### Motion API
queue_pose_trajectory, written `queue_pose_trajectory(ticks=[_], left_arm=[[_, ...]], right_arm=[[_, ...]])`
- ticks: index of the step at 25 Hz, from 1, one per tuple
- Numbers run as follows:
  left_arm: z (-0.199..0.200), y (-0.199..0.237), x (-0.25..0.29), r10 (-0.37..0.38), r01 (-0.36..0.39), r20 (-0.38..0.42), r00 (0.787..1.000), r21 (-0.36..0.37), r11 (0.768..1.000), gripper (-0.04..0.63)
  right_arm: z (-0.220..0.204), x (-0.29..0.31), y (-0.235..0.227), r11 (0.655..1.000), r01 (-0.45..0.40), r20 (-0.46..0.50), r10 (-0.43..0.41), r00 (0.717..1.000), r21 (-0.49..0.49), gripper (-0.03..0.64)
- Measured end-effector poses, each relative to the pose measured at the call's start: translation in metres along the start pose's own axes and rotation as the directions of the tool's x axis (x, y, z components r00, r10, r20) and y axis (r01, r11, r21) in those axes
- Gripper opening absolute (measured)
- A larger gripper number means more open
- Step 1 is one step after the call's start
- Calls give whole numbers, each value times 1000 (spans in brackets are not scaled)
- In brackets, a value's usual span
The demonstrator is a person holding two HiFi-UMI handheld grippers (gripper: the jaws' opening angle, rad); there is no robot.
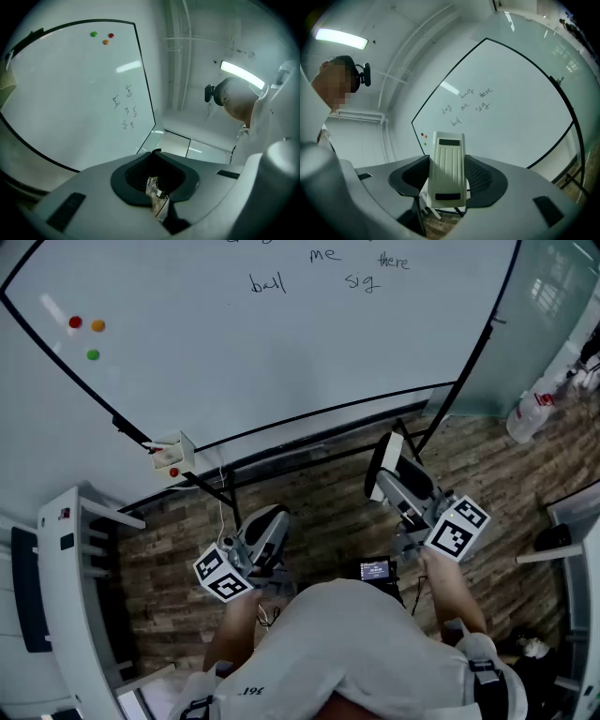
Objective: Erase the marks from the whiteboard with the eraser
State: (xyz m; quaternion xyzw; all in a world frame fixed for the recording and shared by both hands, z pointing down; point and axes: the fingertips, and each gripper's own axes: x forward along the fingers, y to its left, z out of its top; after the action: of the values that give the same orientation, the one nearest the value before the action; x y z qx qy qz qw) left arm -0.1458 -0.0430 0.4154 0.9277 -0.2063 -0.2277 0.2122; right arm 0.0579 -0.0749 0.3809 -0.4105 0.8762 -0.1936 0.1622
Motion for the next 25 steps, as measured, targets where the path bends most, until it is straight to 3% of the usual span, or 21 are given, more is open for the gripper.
queue_pose_trajectory(ticks=[16, 25], left_arm=[[-16, -2, 35, 38, -37, -34, 999, 22, 999, 25], [-25, 3, 71, 63, -61, -45, 997, 44, 997, 25]], right_arm=[[5, -2, -31, 999, 35, -23, -36, 999, -14, 256], [19, 4, -46, 998, -26, -56, 23, 998, -54, 256]])
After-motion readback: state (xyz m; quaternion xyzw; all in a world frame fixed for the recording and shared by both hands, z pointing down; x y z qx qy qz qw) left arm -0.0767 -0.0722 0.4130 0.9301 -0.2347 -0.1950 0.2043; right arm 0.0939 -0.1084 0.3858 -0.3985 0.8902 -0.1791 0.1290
